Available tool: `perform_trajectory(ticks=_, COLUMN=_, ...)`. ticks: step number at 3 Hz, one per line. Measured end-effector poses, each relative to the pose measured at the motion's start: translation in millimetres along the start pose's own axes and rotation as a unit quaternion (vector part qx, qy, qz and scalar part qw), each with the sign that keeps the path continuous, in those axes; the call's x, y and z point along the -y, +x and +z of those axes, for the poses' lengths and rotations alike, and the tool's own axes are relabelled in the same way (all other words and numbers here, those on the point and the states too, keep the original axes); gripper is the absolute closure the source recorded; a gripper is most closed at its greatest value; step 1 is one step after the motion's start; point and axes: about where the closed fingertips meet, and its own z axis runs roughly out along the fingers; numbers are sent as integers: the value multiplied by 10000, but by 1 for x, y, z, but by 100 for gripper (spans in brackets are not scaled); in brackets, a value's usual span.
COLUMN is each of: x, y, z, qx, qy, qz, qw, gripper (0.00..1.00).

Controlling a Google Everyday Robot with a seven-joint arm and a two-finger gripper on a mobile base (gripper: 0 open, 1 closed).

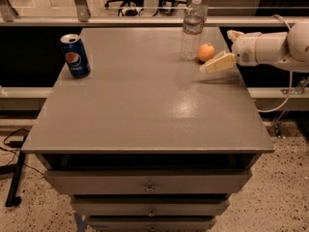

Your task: Move orange near water bottle

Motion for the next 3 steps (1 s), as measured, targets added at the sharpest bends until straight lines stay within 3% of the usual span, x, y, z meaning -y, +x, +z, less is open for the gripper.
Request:
perform_trajectory(ticks=2, x=-26, y=-31, z=-98, qx=273, qy=-235, qz=-285, qw=9989, gripper=0)
perform_trajectory(ticks=3, x=-29, y=-30, z=-102, qx=267, qy=-279, qz=-285, qw=9988, gripper=0)
